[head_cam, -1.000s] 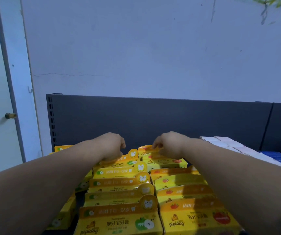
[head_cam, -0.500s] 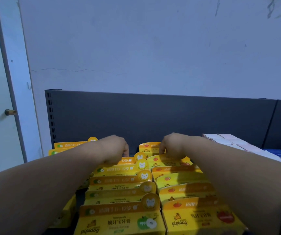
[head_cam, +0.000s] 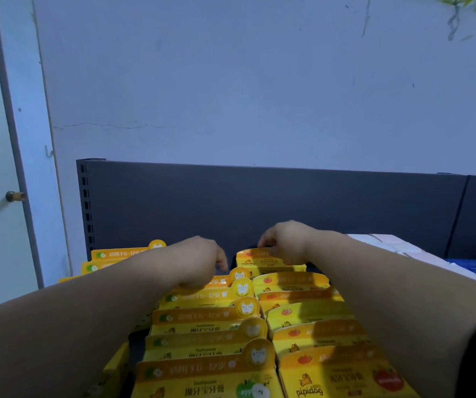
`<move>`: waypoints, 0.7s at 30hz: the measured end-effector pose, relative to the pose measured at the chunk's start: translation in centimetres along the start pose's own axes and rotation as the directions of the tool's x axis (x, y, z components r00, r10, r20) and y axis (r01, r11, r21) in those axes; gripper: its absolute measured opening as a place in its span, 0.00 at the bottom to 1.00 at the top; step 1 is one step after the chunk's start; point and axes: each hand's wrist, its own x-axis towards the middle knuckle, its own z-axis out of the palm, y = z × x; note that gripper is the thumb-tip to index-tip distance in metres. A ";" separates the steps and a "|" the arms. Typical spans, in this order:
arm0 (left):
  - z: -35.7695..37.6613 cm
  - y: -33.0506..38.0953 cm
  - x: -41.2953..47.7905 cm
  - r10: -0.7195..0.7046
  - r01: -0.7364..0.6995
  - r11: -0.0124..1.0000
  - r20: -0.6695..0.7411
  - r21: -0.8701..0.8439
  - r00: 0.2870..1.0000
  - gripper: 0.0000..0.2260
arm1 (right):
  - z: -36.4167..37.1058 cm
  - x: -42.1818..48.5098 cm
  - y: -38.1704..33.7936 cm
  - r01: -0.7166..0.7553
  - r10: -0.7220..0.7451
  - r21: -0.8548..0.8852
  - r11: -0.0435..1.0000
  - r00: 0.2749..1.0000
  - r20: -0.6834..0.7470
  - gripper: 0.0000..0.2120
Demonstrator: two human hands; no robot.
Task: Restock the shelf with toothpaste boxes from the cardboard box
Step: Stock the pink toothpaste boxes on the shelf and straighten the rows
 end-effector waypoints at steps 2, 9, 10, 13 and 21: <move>-0.4 0.0 -0.2 -0.003 0.003 1.000 -0.011 -0.004 1.000 0.20 | 0.5 0.9 0.0 -0.016 0.015 0.008 1.000 0.999 0.030 0.21; -1.0 -0.1 -0.3 -0.032 0.032 0.999 0.021 -0.011 0.999 0.19 | 2.0 3.1 0.1 -0.057 0.054 0.048 0.997 0.997 0.054 0.24; -0.9 -0.1 -0.3 -0.033 0.033 0.999 0.029 -0.008 0.999 0.19 | 2.0 3.3 0.1 -0.050 0.048 0.051 0.997 0.997 0.055 0.25; -0.5 -0.3 0.0 -0.041 0.041 0.998 0.019 -0.040 0.999 0.21 | 1.8 3.3 0.0 -0.012 0.010 0.029 1.000 0.997 0.075 0.27; -0.7 0.1 0.3 -0.021 0.018 0.996 -0.033 -0.087 0.999 0.20 | 1.4 2.2 1.5 0.051 -0.056 0.057 0.997 0.995 0.081 0.25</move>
